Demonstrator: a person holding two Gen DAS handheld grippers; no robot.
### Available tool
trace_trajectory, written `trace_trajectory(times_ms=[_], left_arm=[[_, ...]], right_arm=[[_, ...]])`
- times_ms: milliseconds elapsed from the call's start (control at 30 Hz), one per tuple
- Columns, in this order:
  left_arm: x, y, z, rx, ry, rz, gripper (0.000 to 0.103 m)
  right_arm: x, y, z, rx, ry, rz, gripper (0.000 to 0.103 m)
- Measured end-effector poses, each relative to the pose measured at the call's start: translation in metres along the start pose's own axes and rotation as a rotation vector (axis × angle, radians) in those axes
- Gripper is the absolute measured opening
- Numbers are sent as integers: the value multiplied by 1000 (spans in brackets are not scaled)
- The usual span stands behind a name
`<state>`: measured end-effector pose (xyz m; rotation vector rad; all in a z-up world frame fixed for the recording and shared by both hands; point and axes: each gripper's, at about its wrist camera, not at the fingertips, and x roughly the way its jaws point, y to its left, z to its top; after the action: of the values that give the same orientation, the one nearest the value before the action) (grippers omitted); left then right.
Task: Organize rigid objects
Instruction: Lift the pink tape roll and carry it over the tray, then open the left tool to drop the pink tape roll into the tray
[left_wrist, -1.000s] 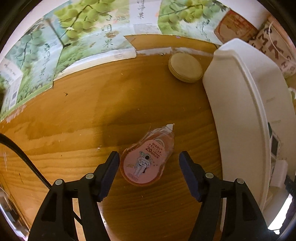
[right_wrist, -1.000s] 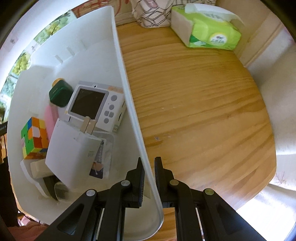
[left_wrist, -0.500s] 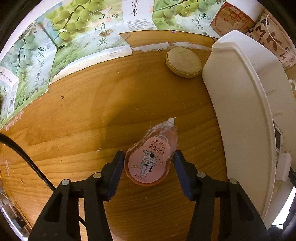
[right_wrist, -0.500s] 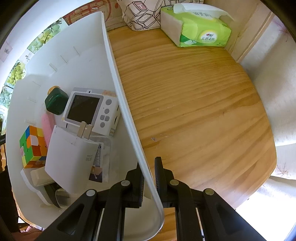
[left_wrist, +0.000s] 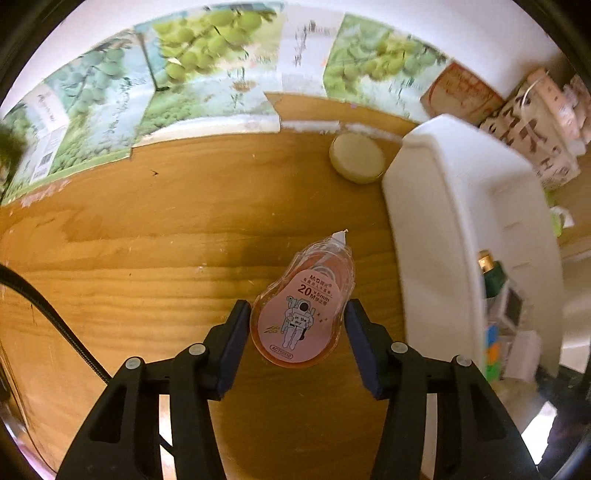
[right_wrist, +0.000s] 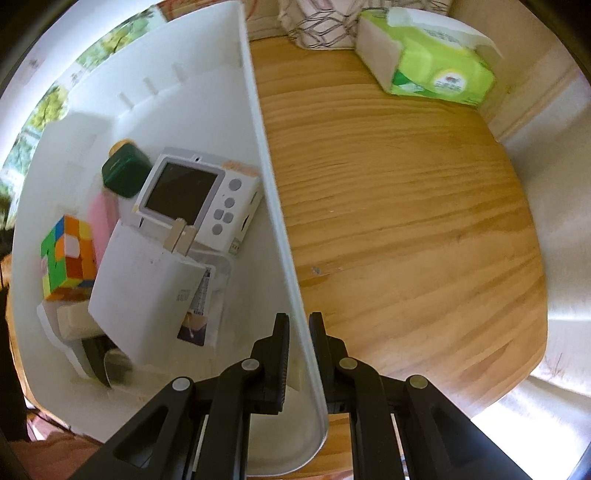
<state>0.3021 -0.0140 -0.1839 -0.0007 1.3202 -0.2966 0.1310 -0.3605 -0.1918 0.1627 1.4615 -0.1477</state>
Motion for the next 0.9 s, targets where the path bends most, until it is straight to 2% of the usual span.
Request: trace_trajectory(times_ms=[233, 267, 467, 900], left_arm=[[-44, -18, -25, -65, -76, -49, 56], [-39, -28, -21, -67, -87, -52, 56], [-53, -62, -47, -49, -130, -82, 56], [-56, -133, -92, -23, -135, -183, 56]], right_arm=[[0, 6, 2, -111, 29, 26, 11], [0, 8, 3, -136, 33, 25, 11], [-2, 22, 7, -238, 39, 27, 11], [-15, 49, 3, -454, 10, 32, 11]])
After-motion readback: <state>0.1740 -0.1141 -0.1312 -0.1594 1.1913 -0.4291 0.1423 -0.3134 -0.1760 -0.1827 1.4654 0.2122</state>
